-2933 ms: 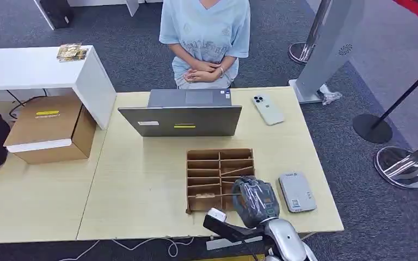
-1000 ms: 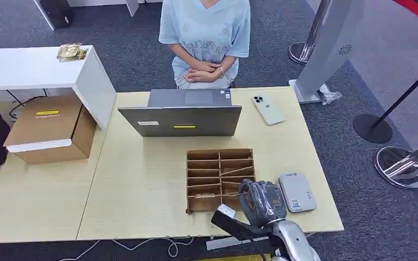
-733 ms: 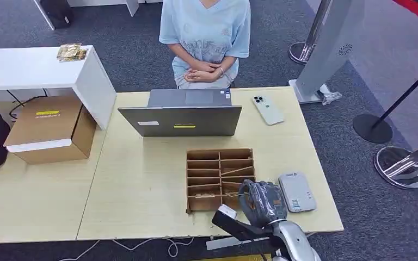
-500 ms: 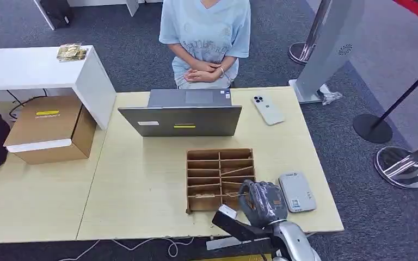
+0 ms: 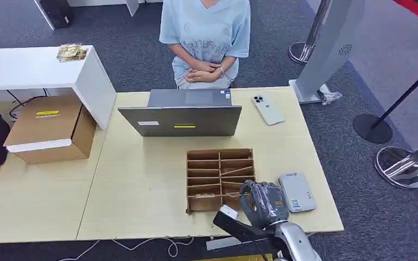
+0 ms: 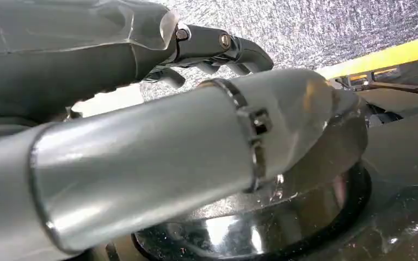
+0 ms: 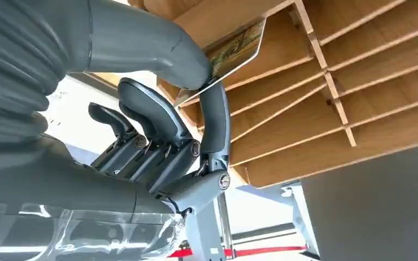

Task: Pass the card to the sensor for recognition and then transmit it.

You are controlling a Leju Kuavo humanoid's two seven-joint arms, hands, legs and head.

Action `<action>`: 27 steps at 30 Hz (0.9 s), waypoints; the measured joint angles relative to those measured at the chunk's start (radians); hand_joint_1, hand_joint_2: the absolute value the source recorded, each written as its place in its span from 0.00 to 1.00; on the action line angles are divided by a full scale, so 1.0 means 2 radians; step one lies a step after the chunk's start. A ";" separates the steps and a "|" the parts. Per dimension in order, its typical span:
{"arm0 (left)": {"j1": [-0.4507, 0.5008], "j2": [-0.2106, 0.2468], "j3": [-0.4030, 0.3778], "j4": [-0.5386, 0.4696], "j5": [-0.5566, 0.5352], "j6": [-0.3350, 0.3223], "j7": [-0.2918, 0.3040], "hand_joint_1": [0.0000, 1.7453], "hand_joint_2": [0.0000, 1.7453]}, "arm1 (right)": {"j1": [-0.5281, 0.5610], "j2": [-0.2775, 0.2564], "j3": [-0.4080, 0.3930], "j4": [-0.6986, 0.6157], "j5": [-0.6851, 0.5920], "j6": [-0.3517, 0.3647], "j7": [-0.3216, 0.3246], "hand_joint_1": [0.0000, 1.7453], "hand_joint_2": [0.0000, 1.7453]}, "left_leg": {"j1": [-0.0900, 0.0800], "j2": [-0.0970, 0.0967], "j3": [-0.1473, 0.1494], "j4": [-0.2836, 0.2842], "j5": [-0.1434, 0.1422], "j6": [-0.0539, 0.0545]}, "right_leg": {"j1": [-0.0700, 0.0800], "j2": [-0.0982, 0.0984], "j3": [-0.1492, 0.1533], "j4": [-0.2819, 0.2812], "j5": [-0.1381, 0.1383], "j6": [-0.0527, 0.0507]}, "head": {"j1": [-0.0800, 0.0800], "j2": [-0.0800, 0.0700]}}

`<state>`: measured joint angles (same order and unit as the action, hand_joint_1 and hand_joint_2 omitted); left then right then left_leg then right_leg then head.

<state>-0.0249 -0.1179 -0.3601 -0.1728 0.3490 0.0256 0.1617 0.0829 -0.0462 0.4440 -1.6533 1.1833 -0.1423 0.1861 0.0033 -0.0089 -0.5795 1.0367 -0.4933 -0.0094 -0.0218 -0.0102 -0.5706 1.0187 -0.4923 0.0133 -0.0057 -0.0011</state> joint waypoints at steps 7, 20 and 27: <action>0.000 0.001 -0.003 0.000 0.000 0.000 0.000 0.00 0.00 | 0.012 0.000 -0.011 -0.024 -0.059 -0.004 -0.040 1.00 1.00 | 0.000 0.000 0.000 0.000 0.000 0.000 | 0.000 0.000 0.000 0.000 0.000 0.000 | 0.000 0.000; 0.000 0.002 -0.007 0.000 0.000 0.000 -0.008 0.00 0.00 | 0.022 0.000 -0.031 -0.074 -0.243 0.012 -0.194 1.00 1.00 | 0.000 0.000 0.000 0.000 0.000 0.000 | 0.000 0.000 0.000 0.000 0.000 0.000 | 0.000 0.000; 0.000 0.002 -0.010 0.000 0.000 0.000 -0.012 0.00 0.00 | -0.003 0.000 -0.031 -0.093 -0.229 -0.029 -0.238 1.00 1.00 | 0.000 0.000 0.000 0.000 0.000 0.000 | 0.000 0.000 0.000 0.000 0.000 0.000 | 0.000 0.000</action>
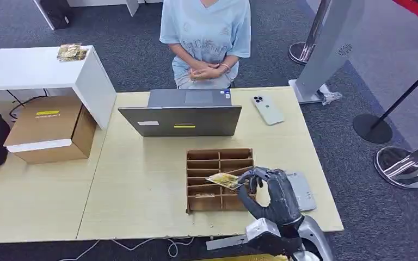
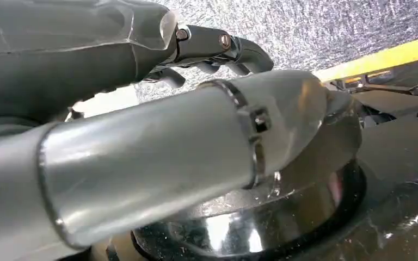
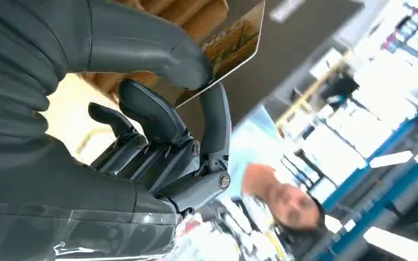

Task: Pass the card to the sensor for recognition and then transmit it.

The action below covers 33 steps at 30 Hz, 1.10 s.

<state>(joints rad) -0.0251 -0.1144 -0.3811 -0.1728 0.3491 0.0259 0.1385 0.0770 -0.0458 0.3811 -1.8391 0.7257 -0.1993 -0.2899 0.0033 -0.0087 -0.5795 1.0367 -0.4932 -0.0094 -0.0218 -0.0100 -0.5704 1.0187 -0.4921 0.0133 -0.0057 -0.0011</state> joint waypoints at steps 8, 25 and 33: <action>-0.001 0.001 -0.011 0.000 0.000 -0.001 -0.008 0.00 0.00 | -0.098 -0.001 0.004 0.026 0.190 -0.146 0.064 1.00 1.00 | 0.000 0.001 0.000 0.000 0.000 0.000 | 0.000 0.001 0.000 0.000 0.001 0.000 | 0.000 0.000; -0.002 0.002 -0.035 0.000 0.050 -0.004 -0.014 0.00 0.00 | -0.424 0.006 0.050 0.284 0.297 -0.118 0.169 1.00 1.00 | 0.000 0.002 0.000 0.000 0.002 -0.001 | 0.000 0.001 -0.001 0.001 0.002 -0.001 | -0.001 0.000; -0.004 0.001 -0.038 0.000 0.050 -0.012 -0.013 0.00 0.00 | -0.581 0.046 0.051 0.503 0.268 -0.071 0.185 1.00 1.00 | 0.000 0.001 0.000 0.000 0.002 0.000 | 0.000 0.001 -0.001 0.001 0.002 -0.001 | 0.000 0.000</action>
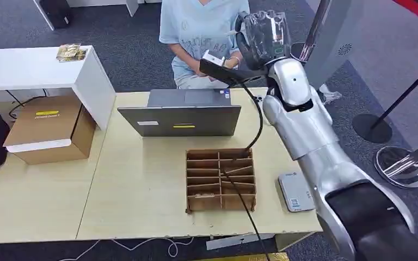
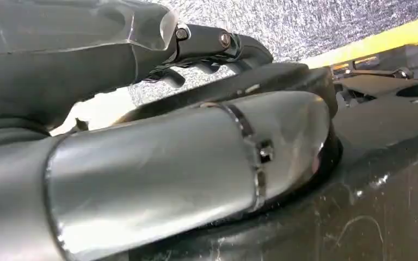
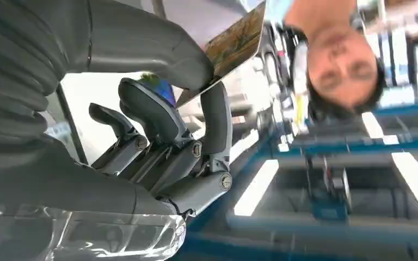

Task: Pass the card to the sensor for recognition and then transmit it.

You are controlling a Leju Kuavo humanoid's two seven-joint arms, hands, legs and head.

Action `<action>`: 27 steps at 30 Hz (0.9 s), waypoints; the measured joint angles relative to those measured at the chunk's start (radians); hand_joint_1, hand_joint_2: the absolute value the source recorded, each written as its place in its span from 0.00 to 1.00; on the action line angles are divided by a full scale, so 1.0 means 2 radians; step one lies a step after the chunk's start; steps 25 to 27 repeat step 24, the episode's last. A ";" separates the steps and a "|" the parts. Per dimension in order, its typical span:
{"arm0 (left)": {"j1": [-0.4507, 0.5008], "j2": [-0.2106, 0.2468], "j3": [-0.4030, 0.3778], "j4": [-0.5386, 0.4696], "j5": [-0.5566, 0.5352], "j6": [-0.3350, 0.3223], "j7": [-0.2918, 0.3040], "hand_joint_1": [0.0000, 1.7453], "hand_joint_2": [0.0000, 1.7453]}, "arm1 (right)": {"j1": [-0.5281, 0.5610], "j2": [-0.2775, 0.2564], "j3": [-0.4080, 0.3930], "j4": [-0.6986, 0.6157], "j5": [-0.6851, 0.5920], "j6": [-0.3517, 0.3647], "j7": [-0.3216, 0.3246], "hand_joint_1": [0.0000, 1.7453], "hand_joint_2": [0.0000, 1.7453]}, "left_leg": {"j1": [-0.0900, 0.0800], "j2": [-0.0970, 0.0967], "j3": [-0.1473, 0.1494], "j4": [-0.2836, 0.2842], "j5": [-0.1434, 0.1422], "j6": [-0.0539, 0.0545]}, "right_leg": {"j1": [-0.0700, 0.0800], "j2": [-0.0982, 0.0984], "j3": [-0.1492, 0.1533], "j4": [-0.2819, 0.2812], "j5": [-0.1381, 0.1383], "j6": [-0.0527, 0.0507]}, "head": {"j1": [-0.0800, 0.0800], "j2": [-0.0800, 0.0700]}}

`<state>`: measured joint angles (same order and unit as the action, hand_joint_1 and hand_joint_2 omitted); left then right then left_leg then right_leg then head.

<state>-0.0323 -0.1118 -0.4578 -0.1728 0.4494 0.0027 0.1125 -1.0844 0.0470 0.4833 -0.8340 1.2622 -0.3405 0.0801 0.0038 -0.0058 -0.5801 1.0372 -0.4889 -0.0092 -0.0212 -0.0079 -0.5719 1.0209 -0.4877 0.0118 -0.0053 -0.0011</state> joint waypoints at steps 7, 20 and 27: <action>0.000 0.000 0.000 0.000 0.000 0.006 -0.002 0.00 0.00 | -0.086 0.043 -0.014 0.147 -0.054 0.097 0.025 1.00 1.00 | 0.000 0.000 0.000 0.000 0.000 0.000 | 0.000 0.000 0.000 0.000 0.000 0.000 | 0.000 0.000; 0.002 -0.002 0.001 0.000 0.000 0.007 -0.005 0.00 0.00 | -0.116 0.070 -0.015 0.232 -0.064 0.157 0.035 1.00 1.00 | 0.000 0.000 0.000 0.000 0.000 0.000 | 0.000 0.000 0.000 0.000 0.000 0.000 | 0.000 0.000; 0.002 -0.002 0.001 0.000 0.000 0.007 -0.005 0.00 0.00 | -0.118 0.072 -0.015 0.237 -0.064 0.158 0.035 1.00 1.00 | 0.000 0.000 0.000 0.000 0.000 0.000 | 0.000 0.000 0.000 0.000 0.000 0.000 | 0.000 0.000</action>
